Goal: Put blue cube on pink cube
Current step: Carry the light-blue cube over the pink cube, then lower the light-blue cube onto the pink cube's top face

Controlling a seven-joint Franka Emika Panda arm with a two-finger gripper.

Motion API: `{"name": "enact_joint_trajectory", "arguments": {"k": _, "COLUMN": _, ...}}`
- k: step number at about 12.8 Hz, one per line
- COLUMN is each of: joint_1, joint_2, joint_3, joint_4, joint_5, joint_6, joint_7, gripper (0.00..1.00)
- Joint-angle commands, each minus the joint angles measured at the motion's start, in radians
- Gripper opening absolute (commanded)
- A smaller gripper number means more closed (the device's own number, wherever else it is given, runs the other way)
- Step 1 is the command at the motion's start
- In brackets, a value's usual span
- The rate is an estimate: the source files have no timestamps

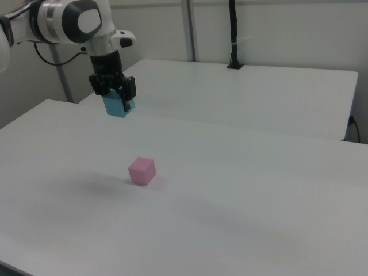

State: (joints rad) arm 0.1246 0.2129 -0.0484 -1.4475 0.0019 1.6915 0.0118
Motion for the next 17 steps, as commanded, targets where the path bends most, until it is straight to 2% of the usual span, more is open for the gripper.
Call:
{"name": "enact_joint_trajectory", "arguments": {"k": 1, "joint_1": 0.01, "joint_2": -0.021, "joint_3": -0.013, "joint_4": -0.103, "joint_5": -0.009, "joint_6": 0.039, "joint_7": 0.013, "gripper": 0.25}}
{"name": "enact_joint_trajectory", "arguments": {"k": 4, "joint_1": 0.012, "joint_2": -0.018, "joint_3": -0.013, "joint_4": -0.261, "joint_5": -0.04, "joint_6": 0.196, "joint_7": 0.013, "gripper": 0.25}}
{"name": "enact_joint_trajectory", "arguments": {"k": 7, "joint_1": 0.009, "joint_2": 0.006, "joint_3": -0.013, "joint_4": -0.33, "joint_5": -0.06, "joint_6": 0.304, "joint_7": 0.011, "gripper": 0.25}}
{"name": "enact_joint_trajectory", "arguments": {"k": 10, "joint_1": 0.003, "joint_2": 0.058, "joint_3": -0.013, "joint_4": -0.329, "joint_5": -0.065, "joint_6": 0.353, "joint_7": 0.007, "gripper": 0.25}}
{"name": "enact_joint_trajectory", "arguments": {"k": 15, "joint_1": 0.004, "joint_2": 0.086, "joint_3": -0.013, "joint_4": -0.321, "joint_5": -0.068, "joint_6": 0.373, "joint_7": 0.002, "gripper": 0.25}}
{"name": "enact_joint_trajectory", "arguments": {"k": 17, "joint_1": 0.004, "joint_2": 0.094, "joint_3": -0.013, "joint_4": -0.321, "joint_5": -0.068, "joint_6": 0.39, "joint_7": 0.005, "gripper": 0.29}}
